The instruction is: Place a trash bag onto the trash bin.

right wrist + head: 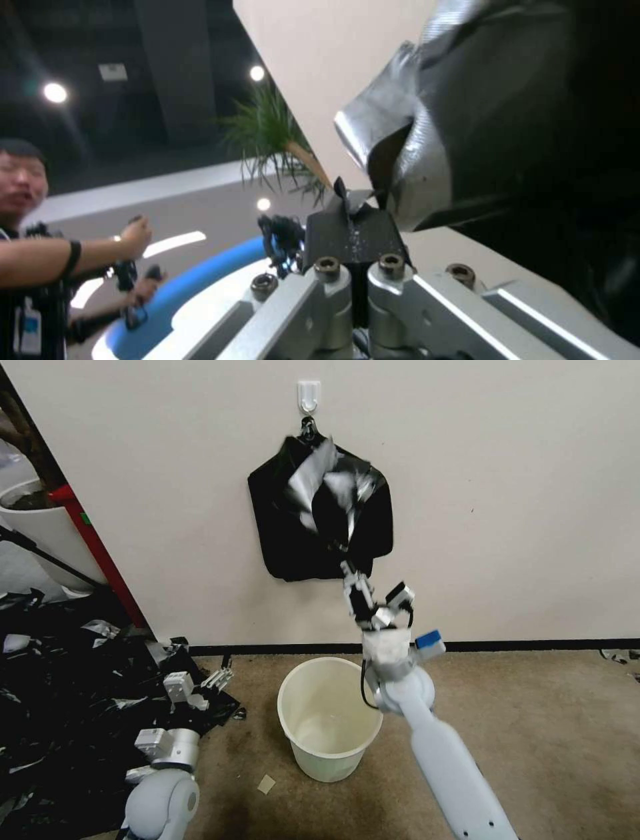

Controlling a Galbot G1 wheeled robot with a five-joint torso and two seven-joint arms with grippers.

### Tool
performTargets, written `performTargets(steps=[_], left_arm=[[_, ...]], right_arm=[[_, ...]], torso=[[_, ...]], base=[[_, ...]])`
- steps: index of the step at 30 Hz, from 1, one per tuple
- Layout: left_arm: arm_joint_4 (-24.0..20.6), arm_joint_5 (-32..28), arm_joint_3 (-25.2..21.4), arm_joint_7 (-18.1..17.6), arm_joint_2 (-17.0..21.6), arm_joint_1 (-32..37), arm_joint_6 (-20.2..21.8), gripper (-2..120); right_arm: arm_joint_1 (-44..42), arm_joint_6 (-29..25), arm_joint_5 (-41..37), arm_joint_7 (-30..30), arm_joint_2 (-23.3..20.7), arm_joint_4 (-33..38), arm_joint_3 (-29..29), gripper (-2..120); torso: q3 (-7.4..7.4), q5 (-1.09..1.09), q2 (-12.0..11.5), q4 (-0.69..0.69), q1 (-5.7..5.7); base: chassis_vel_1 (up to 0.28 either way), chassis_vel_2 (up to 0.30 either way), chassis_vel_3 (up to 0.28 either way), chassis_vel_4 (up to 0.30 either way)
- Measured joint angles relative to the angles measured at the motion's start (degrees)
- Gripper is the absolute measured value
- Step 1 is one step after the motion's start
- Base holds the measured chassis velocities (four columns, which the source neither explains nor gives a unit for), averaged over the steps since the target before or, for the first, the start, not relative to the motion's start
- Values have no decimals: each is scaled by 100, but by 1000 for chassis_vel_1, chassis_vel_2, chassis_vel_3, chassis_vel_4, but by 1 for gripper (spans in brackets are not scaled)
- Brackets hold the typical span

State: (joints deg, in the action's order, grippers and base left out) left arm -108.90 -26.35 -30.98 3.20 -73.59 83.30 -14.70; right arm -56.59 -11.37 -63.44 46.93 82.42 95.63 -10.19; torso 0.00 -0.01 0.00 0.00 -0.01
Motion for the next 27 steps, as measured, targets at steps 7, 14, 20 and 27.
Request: performTargets(steps=[7, 14, 20, 27], left_arm=[[-258, -518, 287, 538, 856, -480, -380, 100], [-913, -1264, 392, 922, 1993, -1187, -374, 100], [-987, -829, 495, 983, 2487, -1746, -219, 100], [-722, -398, 855, 948, 2618, -2430, -124, 100]], right_arm=[[-96, -169, 485, 123, 77, -198, -37, 0], [-135, -449, 1281, 359, 109, -748, -234, 0], [-45, -546, 1454, 349, 227, -903, -238, 0], [130, -567, 1538, 217, 257, -829, -232, 0]], torso=[[0, -1, 0, 1, 0], [0, 1, 0, -1, 0], [1, 0, 0, 2, 0], [1, 0, 0, 0, 1]], base=[[0, 0, 0, 0], [0, 0, 0, 0], [0, 0, 0, 0], [0, 0, 0, 0]])
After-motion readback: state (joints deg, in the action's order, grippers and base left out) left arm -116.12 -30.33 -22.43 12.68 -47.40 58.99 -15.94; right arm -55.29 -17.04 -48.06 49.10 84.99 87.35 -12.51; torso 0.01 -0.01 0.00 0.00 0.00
